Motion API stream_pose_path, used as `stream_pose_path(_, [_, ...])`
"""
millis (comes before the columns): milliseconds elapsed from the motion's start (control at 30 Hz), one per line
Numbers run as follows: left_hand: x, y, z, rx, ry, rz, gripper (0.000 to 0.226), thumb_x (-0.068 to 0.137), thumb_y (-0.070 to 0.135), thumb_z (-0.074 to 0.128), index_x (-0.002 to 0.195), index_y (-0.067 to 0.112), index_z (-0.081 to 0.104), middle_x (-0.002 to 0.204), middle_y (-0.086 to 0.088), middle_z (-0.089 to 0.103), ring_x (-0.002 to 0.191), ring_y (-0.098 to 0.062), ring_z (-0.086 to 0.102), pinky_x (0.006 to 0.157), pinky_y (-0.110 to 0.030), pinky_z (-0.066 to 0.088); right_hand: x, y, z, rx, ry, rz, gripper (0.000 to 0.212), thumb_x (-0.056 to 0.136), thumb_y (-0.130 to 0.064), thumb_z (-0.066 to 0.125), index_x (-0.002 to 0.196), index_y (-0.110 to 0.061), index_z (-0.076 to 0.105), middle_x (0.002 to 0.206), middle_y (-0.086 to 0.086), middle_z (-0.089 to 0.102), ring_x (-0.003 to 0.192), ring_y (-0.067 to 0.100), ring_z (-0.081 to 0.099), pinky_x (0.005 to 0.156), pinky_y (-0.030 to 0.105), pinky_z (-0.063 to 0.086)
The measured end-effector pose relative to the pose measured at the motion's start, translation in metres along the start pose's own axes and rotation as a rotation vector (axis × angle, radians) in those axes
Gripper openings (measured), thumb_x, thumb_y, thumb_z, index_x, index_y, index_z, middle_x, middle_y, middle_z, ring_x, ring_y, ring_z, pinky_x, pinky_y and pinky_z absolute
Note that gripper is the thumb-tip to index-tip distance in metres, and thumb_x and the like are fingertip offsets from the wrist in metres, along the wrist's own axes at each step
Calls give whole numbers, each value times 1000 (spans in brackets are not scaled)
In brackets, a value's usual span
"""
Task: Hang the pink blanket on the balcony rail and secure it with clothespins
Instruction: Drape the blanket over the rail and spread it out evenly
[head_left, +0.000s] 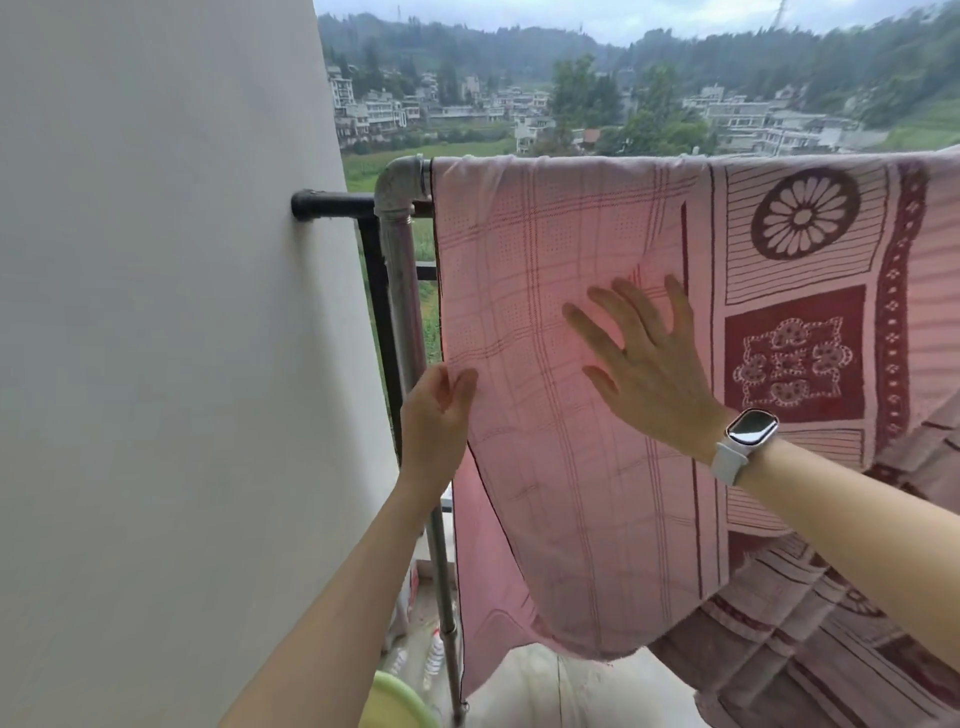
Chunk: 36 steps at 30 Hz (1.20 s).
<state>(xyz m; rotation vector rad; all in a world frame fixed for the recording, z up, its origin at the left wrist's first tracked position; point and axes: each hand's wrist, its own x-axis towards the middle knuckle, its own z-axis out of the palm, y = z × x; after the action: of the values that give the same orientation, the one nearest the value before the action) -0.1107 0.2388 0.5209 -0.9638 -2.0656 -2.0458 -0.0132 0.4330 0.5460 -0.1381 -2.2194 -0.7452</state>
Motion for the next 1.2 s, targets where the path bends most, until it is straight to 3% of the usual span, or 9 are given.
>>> stream_pose_path(133, [-12,-5,10,4,-1,-30,31,89,9,53,61,20,44,62,6,49,50,7,48,48,-7,39,7,-6,3,-41,76,-56,71,75,-41,63,136,-21,32,128,7,27,117,27,32,101,59,28])
stream_pose_path(267, [-22,-21,-2,118,60,-35,39,87,8,55,56,20,36,54,7,38,47,-1,40,46,-8,32,21,-12,1,-11,188,-105,63,79,-36,58,134,-21,33,130,8,26,120,26,31,104,53,19])
stream_pose_path(500, [-62,-82,-36,599,129,-415,22,90,24,48,72,11,49,72,-8,58,72,-30,48,59,-33,32,-14,-29,3,84,72,-170,54,80,-24,63,130,-16,43,135,9,41,128,27,30,104,64,24])
stream_pose_path(600, [-70,-85,-43,575,151,-472,17,87,20,51,78,6,53,81,-16,61,81,-35,55,62,-36,36,-33,-32,0,125,31,-196,53,78,-19,63,128,-16,45,133,10,48,127,28,32,104,62,26])
stream_pose_path(667, [-61,-64,-38,358,158,-406,14,81,21,54,85,8,54,83,-9,60,86,-31,56,61,-32,39,-33,-29,-6,182,76,-161,46,81,-18,59,126,-15,47,132,9,46,127,27,33,106,60,23])
stream_pose_path(767, [-32,-19,-23,138,220,-252,48,81,23,60,124,11,42,120,-2,50,108,-19,49,82,-26,41,-16,-16,-18,266,191,-92,39,86,-16,52,125,-14,49,132,6,39,128,25,32,110,57,16])
stream_pose_path(900, [11,37,3,525,402,235,66,79,34,57,135,13,29,141,-11,33,130,-23,29,105,-40,22,14,15,-31,277,315,41,38,88,-15,49,126,-16,46,129,2,37,126,23,33,112,53,11])
stream_pose_path(1033, [52,70,40,874,228,710,55,79,34,59,129,17,41,138,-8,39,129,-21,24,109,-44,8,32,61,-40,209,321,181,50,83,-19,56,129,-9,41,128,9,42,124,25,33,111,52,16])
stream_pose_path(1200, [84,111,92,901,60,838,48,79,43,55,118,14,55,128,-8,56,123,-24,42,109,-51,18,33,118,-45,144,331,298,33,79,-9,63,108,-8,46,102,15,56,93,22,39,84,38,33])
